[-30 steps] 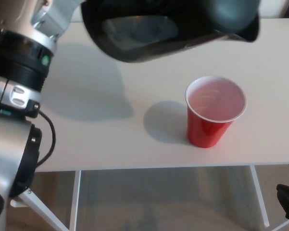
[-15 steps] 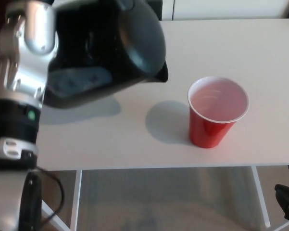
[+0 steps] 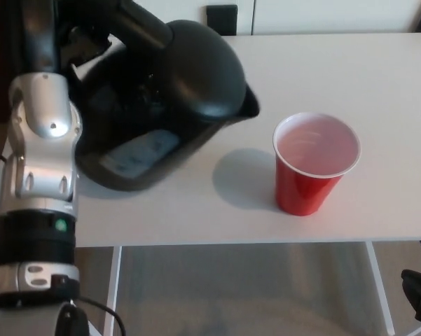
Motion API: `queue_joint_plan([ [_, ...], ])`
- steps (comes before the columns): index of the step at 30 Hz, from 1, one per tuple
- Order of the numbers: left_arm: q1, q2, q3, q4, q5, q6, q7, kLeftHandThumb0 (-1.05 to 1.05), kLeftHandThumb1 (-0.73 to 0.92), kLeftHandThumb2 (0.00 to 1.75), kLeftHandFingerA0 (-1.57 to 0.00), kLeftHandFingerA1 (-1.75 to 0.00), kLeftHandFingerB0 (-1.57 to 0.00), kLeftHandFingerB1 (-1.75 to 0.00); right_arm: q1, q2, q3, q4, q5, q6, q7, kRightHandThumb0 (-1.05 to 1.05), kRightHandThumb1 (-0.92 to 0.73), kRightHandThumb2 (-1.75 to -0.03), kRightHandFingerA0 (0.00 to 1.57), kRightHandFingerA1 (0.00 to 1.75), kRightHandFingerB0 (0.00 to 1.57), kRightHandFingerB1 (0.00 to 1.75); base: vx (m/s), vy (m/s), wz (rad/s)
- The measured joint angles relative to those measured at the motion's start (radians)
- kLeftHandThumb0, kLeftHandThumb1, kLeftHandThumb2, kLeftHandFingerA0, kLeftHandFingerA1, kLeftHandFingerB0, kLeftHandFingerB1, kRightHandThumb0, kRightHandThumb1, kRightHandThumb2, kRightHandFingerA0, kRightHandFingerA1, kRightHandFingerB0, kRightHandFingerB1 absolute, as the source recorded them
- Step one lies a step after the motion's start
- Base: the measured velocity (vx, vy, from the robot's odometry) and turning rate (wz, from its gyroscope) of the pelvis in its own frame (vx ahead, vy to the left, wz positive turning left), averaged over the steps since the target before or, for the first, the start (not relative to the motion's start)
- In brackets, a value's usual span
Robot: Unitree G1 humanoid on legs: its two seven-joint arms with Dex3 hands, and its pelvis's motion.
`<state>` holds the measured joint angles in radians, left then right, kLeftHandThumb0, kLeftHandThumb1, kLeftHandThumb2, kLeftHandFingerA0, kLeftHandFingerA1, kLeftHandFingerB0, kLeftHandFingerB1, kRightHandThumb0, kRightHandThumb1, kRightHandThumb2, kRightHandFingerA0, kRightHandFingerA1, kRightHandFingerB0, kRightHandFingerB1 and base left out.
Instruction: The robot walk towards a table in front and uses its left hand to pick up the pot from the base and pour water to the cup on the right hand side
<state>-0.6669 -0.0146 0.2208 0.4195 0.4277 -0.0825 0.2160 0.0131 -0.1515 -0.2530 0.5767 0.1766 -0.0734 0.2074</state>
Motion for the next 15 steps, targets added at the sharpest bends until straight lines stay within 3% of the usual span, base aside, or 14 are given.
queue_joint_plan([
  [15, 0.020, -0.007, -0.050, -0.055, -0.100, 0.143, -0.031, -0.20, 0.61, 0.55, -0.81, -1.75, -0.60, -1.75, 0.001, 0.000, -0.002, -0.003, 0.011, 0.000, 0.000, -0.06, -0.51, -0.92, 0.34, 0.59, 0.21, 0.52, 0.00, 0.000, 0.00],
])
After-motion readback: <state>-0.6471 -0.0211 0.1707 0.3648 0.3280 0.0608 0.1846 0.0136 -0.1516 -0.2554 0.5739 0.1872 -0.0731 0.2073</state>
